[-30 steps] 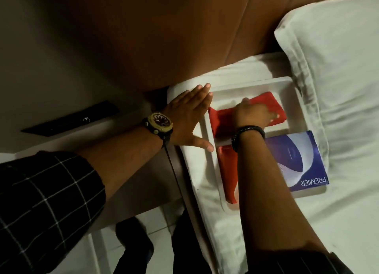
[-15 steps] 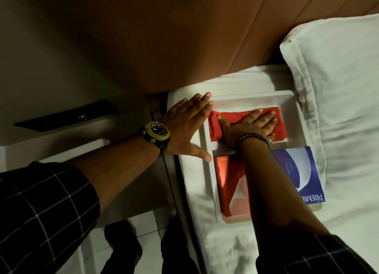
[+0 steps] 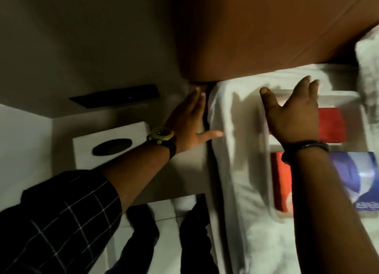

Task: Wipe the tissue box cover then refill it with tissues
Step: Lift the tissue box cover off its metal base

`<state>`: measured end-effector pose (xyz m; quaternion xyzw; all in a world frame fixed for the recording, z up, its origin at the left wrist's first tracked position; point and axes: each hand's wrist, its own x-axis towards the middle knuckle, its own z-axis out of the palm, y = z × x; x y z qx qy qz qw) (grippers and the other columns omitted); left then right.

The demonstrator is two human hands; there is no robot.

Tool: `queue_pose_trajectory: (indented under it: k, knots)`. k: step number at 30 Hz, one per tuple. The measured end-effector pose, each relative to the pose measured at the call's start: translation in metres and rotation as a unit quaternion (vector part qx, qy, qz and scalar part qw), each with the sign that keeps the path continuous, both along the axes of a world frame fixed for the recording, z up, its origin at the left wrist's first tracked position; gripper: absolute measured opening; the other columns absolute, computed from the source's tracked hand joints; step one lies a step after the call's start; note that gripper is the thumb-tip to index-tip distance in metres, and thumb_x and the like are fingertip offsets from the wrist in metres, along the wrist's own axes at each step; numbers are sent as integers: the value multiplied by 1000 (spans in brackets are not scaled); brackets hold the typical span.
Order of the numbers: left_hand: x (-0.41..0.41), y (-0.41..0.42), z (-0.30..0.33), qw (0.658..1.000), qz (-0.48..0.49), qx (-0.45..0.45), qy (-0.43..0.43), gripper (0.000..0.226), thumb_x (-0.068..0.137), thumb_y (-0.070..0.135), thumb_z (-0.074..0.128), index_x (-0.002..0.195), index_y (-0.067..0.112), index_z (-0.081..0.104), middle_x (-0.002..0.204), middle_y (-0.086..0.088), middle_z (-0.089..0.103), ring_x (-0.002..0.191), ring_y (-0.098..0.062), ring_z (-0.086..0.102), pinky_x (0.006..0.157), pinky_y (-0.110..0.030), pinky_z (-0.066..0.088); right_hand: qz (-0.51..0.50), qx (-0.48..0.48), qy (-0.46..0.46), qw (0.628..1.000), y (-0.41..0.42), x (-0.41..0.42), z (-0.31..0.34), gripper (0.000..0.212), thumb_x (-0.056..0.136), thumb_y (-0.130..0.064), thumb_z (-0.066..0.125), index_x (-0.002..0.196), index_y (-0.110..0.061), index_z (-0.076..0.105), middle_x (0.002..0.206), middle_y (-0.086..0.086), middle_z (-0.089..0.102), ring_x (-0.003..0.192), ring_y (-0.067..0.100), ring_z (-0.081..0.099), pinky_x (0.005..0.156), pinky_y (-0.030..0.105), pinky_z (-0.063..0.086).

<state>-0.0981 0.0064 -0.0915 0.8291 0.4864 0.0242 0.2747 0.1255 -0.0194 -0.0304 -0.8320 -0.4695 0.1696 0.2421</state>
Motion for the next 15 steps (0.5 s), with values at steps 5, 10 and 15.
queue_pose_trajectory:
  k: [5,10,15]
  knots:
    - [-148,-42,-30,954,264,-141,25,92,85,63,50,153,14,15,161,-8,17,145,-24,23,117,-37,20,81,53,43,994,-10,-129,-9,75,93,-38,60,146,6,32,155,27,26,146,33,24,114,22,14]
    - [-263,-83,-62,903,393,-168,54,81,89,52,56,152,13,23,160,-10,18,147,-30,18,119,-47,22,134,-53,100,985,-20,-229,-70,74,94,-45,56,149,-3,31,159,16,25,147,26,24,110,18,15]
    - [-331,-94,-92,852,482,-204,-11,54,90,49,58,134,20,50,133,-7,56,122,-31,54,97,-44,48,118,-149,184,964,-30,-294,-132,70,94,-47,56,146,-4,38,152,15,39,141,28,35,113,33,28]
